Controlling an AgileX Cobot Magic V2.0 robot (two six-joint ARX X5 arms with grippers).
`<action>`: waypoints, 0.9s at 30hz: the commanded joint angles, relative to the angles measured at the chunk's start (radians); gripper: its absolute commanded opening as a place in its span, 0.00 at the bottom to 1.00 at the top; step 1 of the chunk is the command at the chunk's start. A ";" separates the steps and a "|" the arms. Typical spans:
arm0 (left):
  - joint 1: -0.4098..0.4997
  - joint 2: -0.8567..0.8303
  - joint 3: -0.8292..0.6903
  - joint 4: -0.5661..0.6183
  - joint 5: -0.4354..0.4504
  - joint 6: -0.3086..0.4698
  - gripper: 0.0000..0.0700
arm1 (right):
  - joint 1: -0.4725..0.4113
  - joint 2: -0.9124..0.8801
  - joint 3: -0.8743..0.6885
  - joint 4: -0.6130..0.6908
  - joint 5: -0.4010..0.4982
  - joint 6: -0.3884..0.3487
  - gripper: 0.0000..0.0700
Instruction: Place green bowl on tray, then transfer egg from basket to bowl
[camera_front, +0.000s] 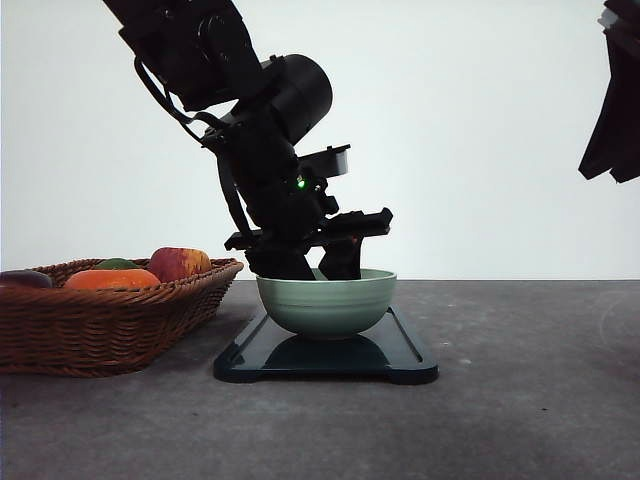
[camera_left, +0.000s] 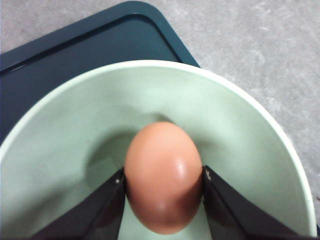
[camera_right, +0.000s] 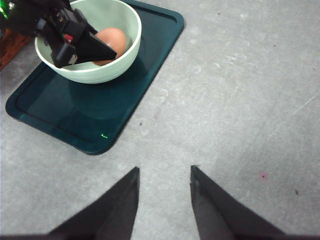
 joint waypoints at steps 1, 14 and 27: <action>-0.010 0.026 0.021 0.005 -0.006 0.018 0.33 | 0.005 0.008 0.002 0.006 0.000 0.010 0.28; -0.012 0.026 0.021 -0.035 -0.006 0.044 0.52 | 0.005 0.008 0.002 0.006 0.000 0.010 0.28; -0.012 0.018 0.191 -0.258 -0.006 0.043 0.53 | 0.005 0.008 0.002 -0.003 0.000 0.010 0.28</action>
